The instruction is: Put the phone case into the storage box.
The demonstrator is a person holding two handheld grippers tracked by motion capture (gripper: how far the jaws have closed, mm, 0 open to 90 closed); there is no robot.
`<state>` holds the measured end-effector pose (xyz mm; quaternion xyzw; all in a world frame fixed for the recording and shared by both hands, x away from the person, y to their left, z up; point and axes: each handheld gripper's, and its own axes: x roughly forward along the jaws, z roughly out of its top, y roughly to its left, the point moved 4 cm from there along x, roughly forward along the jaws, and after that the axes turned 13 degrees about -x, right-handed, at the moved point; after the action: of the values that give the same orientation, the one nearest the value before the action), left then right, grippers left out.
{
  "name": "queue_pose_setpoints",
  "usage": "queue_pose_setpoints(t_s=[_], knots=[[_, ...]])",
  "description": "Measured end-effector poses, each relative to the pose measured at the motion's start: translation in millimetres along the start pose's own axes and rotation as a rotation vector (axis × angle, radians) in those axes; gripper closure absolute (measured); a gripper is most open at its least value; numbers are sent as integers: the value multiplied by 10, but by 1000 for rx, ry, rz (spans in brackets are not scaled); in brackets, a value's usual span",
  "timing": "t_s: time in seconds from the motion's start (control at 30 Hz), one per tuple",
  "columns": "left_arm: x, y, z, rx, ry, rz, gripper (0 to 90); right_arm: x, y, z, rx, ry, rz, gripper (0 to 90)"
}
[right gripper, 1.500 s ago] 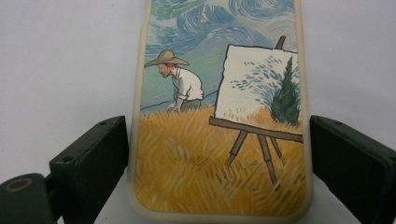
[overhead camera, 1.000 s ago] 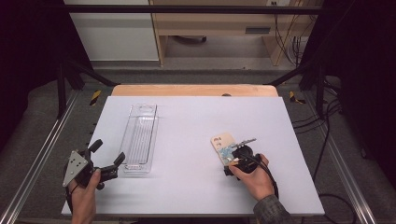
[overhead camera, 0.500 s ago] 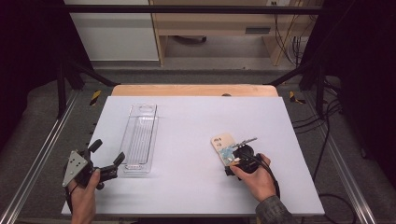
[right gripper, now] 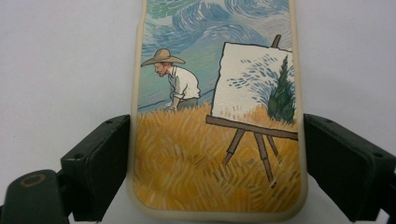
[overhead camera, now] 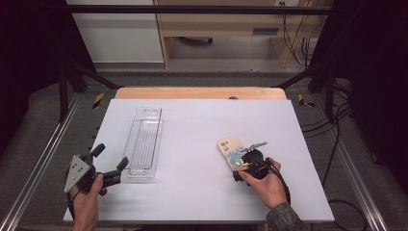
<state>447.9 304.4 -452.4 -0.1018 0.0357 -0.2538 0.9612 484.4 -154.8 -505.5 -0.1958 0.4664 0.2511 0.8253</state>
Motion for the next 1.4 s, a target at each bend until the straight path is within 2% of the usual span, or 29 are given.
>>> queue_pose_setpoints(t_s=[0.23, 0.43, 0.47, 0.5, 0.73, 0.8, 0.83, 1.0, 1.03, 1.1, 1.27, 1.4], knots=[[-6, -5, 14, 3, -3, 0, 11, -57, -18, 35, -23, -53, -15, 118], [-12, -12, 26, 7, -1, 7, 11, -160, -31, 92, -41, -136, -44, 118], [-12, -12, 26, 7, -1, 7, 11, -160, -31, 92, -41, -136, -44, 118], [-17, -19, 28, 11, 4, 8, 11, -199, -36, 112, -56, -175, -54, 118], [-31, -48, 29, 15, 12, 8, 12, -278, -63, 146, -58, -287, -76, 118], [-42, -52, 32, 9, 12, 10, 12, -281, -64, 147, -50, -299, -79, 118], [-59, -55, 39, 5, 13, 14, 12, -287, -64, 146, -50, -331, -80, 118], [-87, -67, 54, -13, 13, 23, 11, -288, -60, 138, -50, -393, -92, 118], [-87, -67, 54, -13, 13, 23, 12, -288, -60, 138, -50, -393, -92, 118], [-83, -74, 50, -12, 21, 25, 12, -288, -63, 134, -50, -437, -95, 118], [-71, -106, 59, -10, 19, 22, 12, -286, -64, 124, -47, -474, -106, 118], [-73, -116, 89, -17, 18, 21, 12, -327, -28, 120, -55, -535, -104, 117]])
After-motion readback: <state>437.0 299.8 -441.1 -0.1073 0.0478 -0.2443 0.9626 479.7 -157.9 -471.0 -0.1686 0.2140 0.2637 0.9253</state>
